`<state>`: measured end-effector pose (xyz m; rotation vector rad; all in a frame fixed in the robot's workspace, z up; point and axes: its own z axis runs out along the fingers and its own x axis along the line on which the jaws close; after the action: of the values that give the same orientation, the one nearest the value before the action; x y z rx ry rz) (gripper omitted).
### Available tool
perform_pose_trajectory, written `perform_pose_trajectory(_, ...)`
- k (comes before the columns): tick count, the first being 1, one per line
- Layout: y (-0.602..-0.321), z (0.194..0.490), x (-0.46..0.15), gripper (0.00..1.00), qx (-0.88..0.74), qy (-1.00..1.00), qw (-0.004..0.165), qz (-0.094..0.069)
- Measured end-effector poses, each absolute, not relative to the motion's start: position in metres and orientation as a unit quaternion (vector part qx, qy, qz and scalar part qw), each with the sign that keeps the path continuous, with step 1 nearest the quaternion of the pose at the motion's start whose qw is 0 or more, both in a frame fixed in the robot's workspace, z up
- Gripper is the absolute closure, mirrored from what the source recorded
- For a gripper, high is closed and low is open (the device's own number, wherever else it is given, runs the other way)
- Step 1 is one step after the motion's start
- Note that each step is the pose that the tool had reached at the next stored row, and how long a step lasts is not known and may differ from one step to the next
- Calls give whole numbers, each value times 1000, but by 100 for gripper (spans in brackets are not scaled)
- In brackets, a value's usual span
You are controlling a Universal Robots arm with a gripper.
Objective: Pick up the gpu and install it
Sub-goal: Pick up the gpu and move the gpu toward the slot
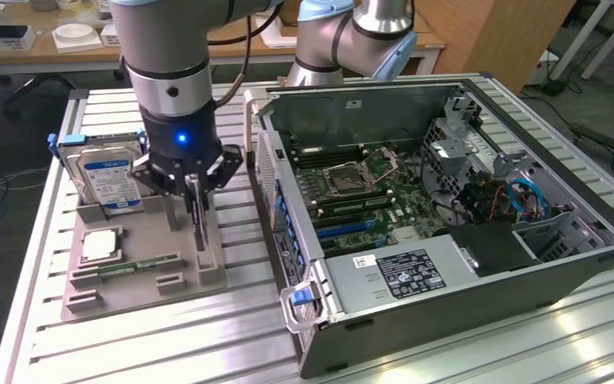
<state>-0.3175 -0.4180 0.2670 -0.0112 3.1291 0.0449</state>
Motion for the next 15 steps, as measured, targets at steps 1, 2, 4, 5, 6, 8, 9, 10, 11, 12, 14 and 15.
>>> perform_pose_trajectory(1,-418,268,-317,73,-4,1000,6,14)
perform_pose_trajectory(2,-418,270,-317,73,-4,1000,6,14)
perform_pose_trajectory(4,-418,272,-317,73,-4,1000,6,14)
perform_pose_trajectory(5,-418,273,-317,73,-4,1000,6,15)
perform_pose_trajectory(6,-418,275,-317,73,-4,1000,6,15)
perform_pose_trajectory(8,-418,277,-317,73,-4,1000,6,15)
perform_pose_trajectory(9,-418,278,-317,73,-4,1000,6,15)
perform_pose_trajectory(10,-418,280,-317,73,-4,1000,6,16)
perform_pose_trajectory(11,-418,281,-317,73,-4,1000,6,16)
perform_pose_trajectory(12,-418,282,-317,73,-4,1000,6,17)
perform_pose_trajectory(14,-418,285,-317,73,-4,1000,6,17)
perform_pose_trajectory(15,-418,287,-317,73,-4,1000,6,18)
